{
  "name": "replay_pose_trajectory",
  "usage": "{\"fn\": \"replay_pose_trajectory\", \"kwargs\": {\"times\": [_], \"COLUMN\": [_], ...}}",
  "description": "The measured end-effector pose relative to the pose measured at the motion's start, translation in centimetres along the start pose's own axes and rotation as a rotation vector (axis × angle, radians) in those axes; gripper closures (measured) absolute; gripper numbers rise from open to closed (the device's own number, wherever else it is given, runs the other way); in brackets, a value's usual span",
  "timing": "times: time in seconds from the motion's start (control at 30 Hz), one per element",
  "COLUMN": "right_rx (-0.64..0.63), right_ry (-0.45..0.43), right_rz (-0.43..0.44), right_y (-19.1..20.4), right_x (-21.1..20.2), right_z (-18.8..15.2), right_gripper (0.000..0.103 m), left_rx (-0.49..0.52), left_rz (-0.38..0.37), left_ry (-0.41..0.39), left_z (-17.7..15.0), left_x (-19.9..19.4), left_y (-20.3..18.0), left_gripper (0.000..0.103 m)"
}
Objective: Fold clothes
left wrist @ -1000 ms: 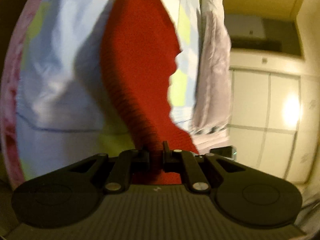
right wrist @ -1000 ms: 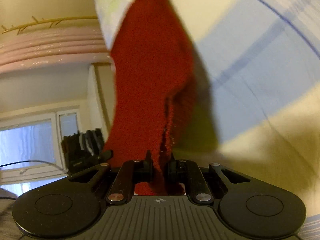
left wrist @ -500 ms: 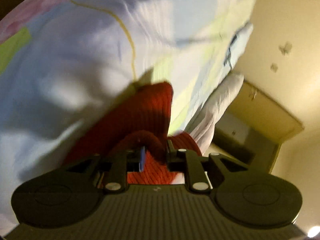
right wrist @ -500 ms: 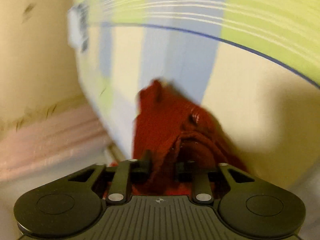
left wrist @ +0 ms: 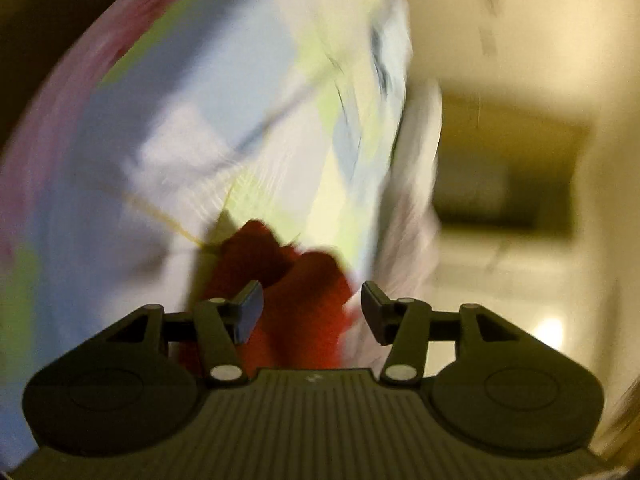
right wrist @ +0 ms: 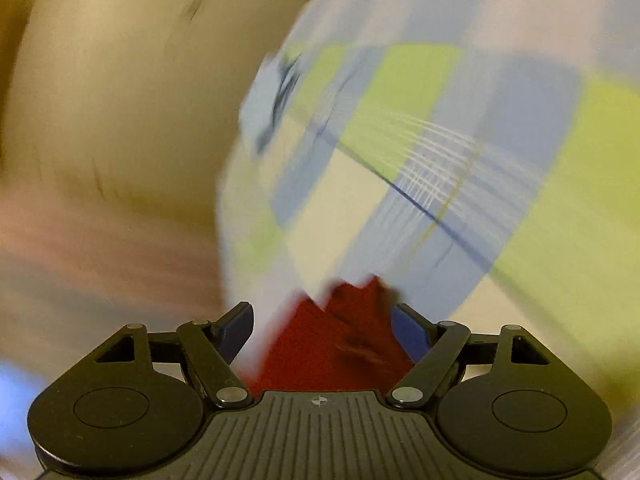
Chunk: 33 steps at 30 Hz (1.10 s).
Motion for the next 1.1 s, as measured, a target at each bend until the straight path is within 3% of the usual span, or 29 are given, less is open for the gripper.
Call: {"fn": "replay_pose_trajectory", "kwargs": {"times": [0.07,0.13,0.2,0.3,0.33,0.4,0.47,0.6,0.67,0.8,0.83,0.93,1.03,1.1], "right_rx": [-0.192,-0.283,-0.338,-0.372,-0.376,-0.347,-0.301,-0.345,-0.337,-0.379,-0.382,-0.391,-0.351,-0.274], "right_ry": [0.082,0.116,0.13,0.14,0.142,0.15,0.14,0.065,0.042,0.1,0.075,-0.002,0.047,0.086], "right_rz": [-0.031,-0.026,-0.016,-0.005,-0.001,0.01,0.013,-0.079,-0.121,-0.26,-0.261,-0.267,-0.303,-0.277], "right_y": [1.3,2.0,2.5,2.5,2.4,2.1,2.1,2.8,2.8,2.0,2.3,3.0,1.1,-0.1], "right_x": [1.2,2.8,4.2,5.8,6.2,6.1,5.4,3.9,3.6,5.8,5.8,6.0,7.5,8.6], "right_z": [-1.5,-2.5,-3.2,-3.9,-4.2,-4.6,-4.3,-2.1,-0.9,-0.9,-0.8,-0.6,-1.2,-1.8], "right_gripper": [0.023,0.023,0.023,0.024,0.03,0.083,0.087,0.089,0.089,0.089,0.089,0.089,0.089,0.086], "left_rx": [0.239,0.463,0.502,0.513,0.525,0.514,0.496,0.462,0.385,0.21,0.213,0.371,0.283,0.298], "left_rz": [0.091,0.174,0.173,0.152,0.139,0.099,0.058,0.012,0.043,0.112,0.096,0.092,0.198,0.202], "left_ry": [0.026,0.05,0.049,0.039,0.049,0.059,0.035,-0.011,-0.01,-0.026,-0.037,-0.069,-0.025,-0.029], "left_z": [-0.9,-1.6,-1.6,-1.7,-1.9,-2.0,-1.7,-1.2,-0.5,1.7,1.9,2.1,2.8,2.7], "left_x": [1.3,2.4,3.3,3.9,3.9,4.6,4.5,2.4,2.5,4.0,4.1,4.1,5.8,5.8], "left_y": [-0.9,-1.8,-2.0,-1.7,-1.6,-1.9,-2.9,-4.0,-2.7,0.5,0.1,-1.8,1.7,1.3], "left_gripper": [0.055,0.055,0.055,0.059,0.072,0.096,0.097,0.097,0.097,0.097,0.097,0.097,0.093,0.091]}}
Point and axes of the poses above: each gripper's, at about its wrist camera, not at the fingertips, and x roughly the way its jaws point, y to its left, z to its top, the point moved 10 cm from there along x, roughly the way its jaws point, and after that the axes turned 10 degrees about -x, right-handed, at the moved point
